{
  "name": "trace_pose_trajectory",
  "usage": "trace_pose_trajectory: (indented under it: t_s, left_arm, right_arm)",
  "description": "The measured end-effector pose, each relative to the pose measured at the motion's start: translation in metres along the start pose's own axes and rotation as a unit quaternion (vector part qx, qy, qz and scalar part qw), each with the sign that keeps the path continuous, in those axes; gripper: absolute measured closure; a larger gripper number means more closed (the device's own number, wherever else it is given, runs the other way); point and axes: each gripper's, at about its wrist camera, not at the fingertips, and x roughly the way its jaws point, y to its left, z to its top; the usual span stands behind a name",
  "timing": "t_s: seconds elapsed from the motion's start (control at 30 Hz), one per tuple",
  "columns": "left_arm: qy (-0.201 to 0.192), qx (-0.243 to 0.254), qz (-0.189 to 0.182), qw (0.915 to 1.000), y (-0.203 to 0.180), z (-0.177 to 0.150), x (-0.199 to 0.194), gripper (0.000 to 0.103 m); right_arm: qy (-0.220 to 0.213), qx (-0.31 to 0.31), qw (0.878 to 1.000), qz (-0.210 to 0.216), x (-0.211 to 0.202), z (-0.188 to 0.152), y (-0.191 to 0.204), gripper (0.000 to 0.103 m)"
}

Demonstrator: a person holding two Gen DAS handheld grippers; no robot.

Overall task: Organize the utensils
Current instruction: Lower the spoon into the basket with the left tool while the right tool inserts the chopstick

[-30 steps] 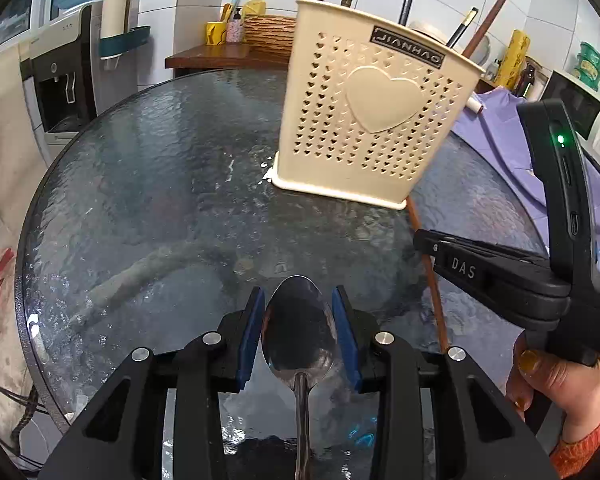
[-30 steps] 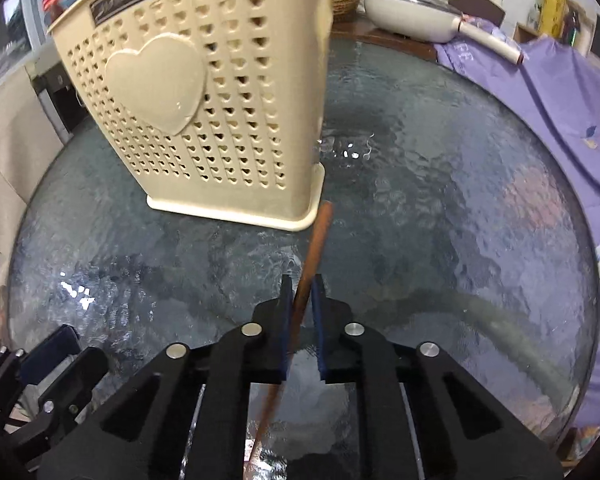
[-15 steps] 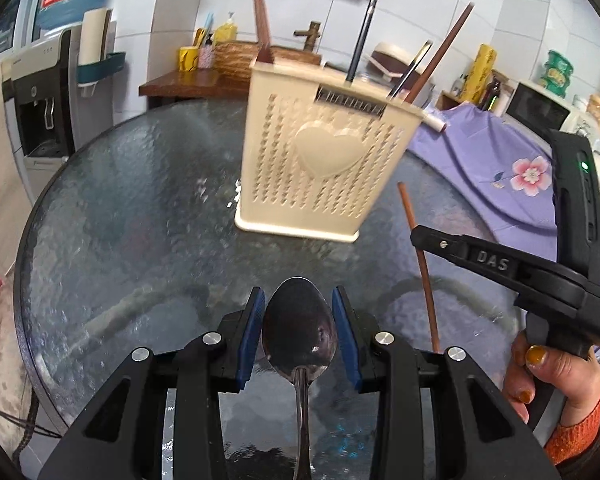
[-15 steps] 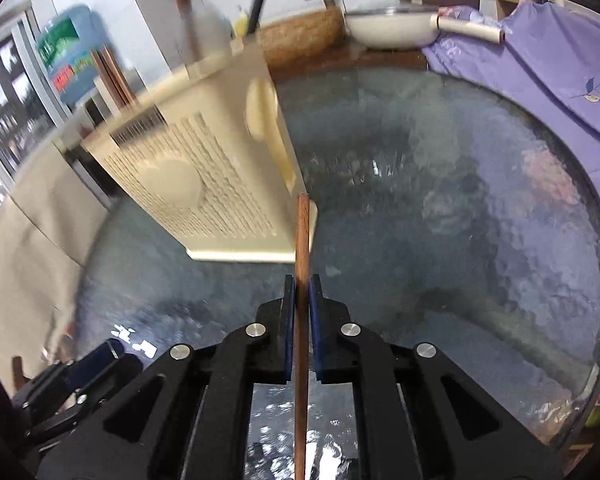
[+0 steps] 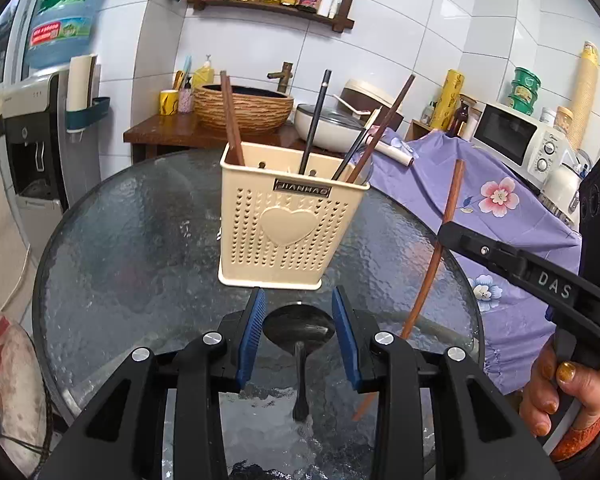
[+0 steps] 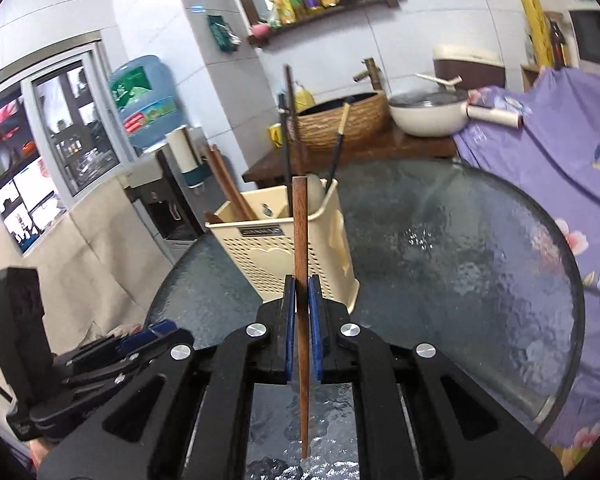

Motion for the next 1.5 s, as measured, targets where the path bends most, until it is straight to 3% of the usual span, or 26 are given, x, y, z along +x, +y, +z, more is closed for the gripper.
trace_pose_trajectory:
  t_s: [0.43,0.63,0.93,1.1,1.17,1.27,1.5]
  left_arm:
    - [-0.006,0.003,-0.03,0.9995,0.003,0.03,-0.005,0.069]
    - [-0.024,-0.003,-0.023,0.9994,0.013,0.06,-0.01,0.069]
    - [-0.108,-0.007,0.013,0.9941,0.015,0.155,-0.029,0.069]
    - [-0.12,0.003,0.038,0.992,0.005,0.176,-0.01,0.069]
    - [-0.118,0.004,0.048,0.9918,0.004,0.174,0.002,0.069]
    - [-0.152,0.015,0.077,0.9853,0.004,0.167,0.007,0.068]
    - [-0.164,-0.001,0.075,0.9836,0.014,0.178,0.011,0.068]
  right_arm:
    - [-0.007,-0.012,1.0,0.022,-0.017,0.016,0.014,0.096]
    - [-0.02,-0.021,0.999,0.034,-0.024,0.038,0.022,0.096]
    - [-0.126,-0.052,0.99,0.03,-0.053,0.12,0.053,0.096]
    - [-0.163,-0.071,0.984,-0.006,-0.042,0.156,0.069,0.096]
    - [-0.172,-0.087,0.981,-0.033,-0.03,0.159,0.075,0.096]
    - [-0.164,-0.091,0.981,-0.042,-0.006,0.152,0.073,0.096]
    - [-0.142,-0.111,0.982,-0.062,0.04,0.121,0.071,0.095]
